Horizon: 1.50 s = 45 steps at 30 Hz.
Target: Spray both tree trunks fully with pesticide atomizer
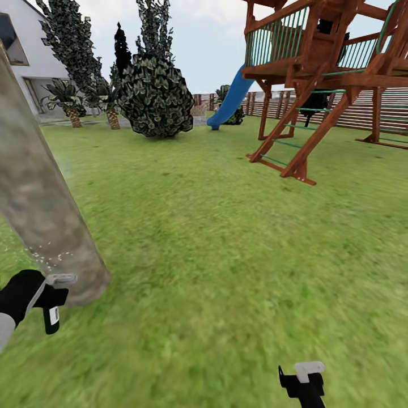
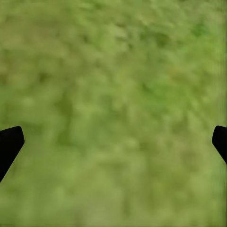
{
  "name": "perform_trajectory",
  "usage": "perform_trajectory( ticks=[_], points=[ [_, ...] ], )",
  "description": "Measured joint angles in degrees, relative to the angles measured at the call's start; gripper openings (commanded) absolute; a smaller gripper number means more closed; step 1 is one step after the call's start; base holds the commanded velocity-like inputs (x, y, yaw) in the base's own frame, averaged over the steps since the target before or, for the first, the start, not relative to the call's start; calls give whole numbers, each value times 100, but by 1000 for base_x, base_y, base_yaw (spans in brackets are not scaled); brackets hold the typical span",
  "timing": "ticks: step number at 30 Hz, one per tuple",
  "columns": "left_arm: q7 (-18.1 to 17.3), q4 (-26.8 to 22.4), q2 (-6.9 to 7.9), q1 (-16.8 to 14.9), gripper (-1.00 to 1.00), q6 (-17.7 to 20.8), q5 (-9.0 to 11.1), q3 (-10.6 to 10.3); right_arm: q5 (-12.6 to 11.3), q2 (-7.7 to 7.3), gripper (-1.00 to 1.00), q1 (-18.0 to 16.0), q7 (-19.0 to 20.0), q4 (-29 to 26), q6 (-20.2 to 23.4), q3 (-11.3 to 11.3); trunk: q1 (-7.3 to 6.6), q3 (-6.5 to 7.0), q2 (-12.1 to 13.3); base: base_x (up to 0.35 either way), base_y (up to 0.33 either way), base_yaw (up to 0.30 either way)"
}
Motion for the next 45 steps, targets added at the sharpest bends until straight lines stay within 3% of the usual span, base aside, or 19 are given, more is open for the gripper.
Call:
perform_trajectory(
  ticks=[2, 4, 5, 6, 7, 8, 9, 12, 17, 20, 23, 26, 32, 34, 35, 38, 42, 45],
  points=[
    [28, 14, 6, 53, -100, -84, 26, 37, 0, 0, 100, -1, 0, 1, -1, -1, 0, 0, 0, 6, -5, 210],
    [470, 188, 8, 191, -100, -542, 21, 538, 0, 5, 100, -1, 0, 1, 0, 0, 0, 0, 0, 1, -1, 263],
    [761, 351, -73, 216, -100, -813, 82, 814, 0, 8, 100, -1, 0, 1, -1, -1, 1, 0, 0, 0, 0, 273],
    [851, 423, -183, 222, -100, -921, 133, 900, -1, 8, 100, -1, 0, 1, 0, -1, 1, 0, 0, 0, 0, 114],
    [945, 459, -436, 223, -100, -1021, -17, 958, 1, 9, 100, 0, 0, -2, 1, 3, 0, 0, 0, 0, 0, 37],
    [1042, 450, -648, 226, -100, -1042, 144, 985, -1, 6, 100, 0, -1, -1, 1, -2, 1, 0, 0, 0, 0, 19],
    [1082, 457, -634, 224, -100, -1054, 30, 985, 0, 3, 100, 0, 0, -1, 4, 0, 0, 0, 0, 0, 0, 8],
    [1114, 489, -507, 234, -100, -1069, 37, 1001, 0, 0, 100, 0, 0, -1, 2, 0, 0, 0, 0, 0, 0, 1],
    [1123, 490, -519, 305, -100, -1064, 62, 1038, 0, 0, 100, 0, -4, -7, 0, 0, -2, 0, 0, 134, -143, 0],
    [1124, 448, -489, 640, -100, -1128, 40, 1330, 0, 0, 100, 0, -7, -8, 0, 0, 0, -1, 0, 82, -57, 64],
    [1229, 461, -519, 868, -100, -1589, 57, 1478, 0, 1, 100, -1, -9, -7, 0, -1, 0, 0, 0, 6, -4, 254],
    [1263, 492, -669, 885, -100, -1639, 57, 1481, -1, 1, 100, -1, -7, -7, 0, -1, 0, 0, 0, 0, 0, 274],
    [1261, 429, -716, 901, -100, -1651, 85, 1501, -3, 0, 100, 0, -10, -8, -3, -5, -1, 0, 0, 60, -81, 54],
    [1266, 334, -996, 897, -100, -1658, 127, 1517, -1, 0, 100, 0, -11, -9, -2, -6, -1, 0, 0, 173, -224, 1],
    [1271, 252, -1049, 894, -100, -1658, 68, 1513, -1, 0, 100, 0, -11, -8, -1, -3, -2, 0, 0, 179, -229, 0],
    [1303, 87, -1037, 900, -100, -1654, 23, 1514, 0, 0, 100, 0, -4, -8, -3, -1, -2, 0, 0, 181, -231, 0],
    [1851, 42, -1035, 903, -100, -1644, 66, 1522, 0, 0, 100, -1, -9, -7, 0, 0, -2, 0, 0, 181, -226, 110],
    [1892, 46, -1036, 904, -100, -1636, 91, 1525, 0, 0, 100, -2, -10, -7, -3, 1, -2, 0, 0, 154, -199, 261]
  ],
)
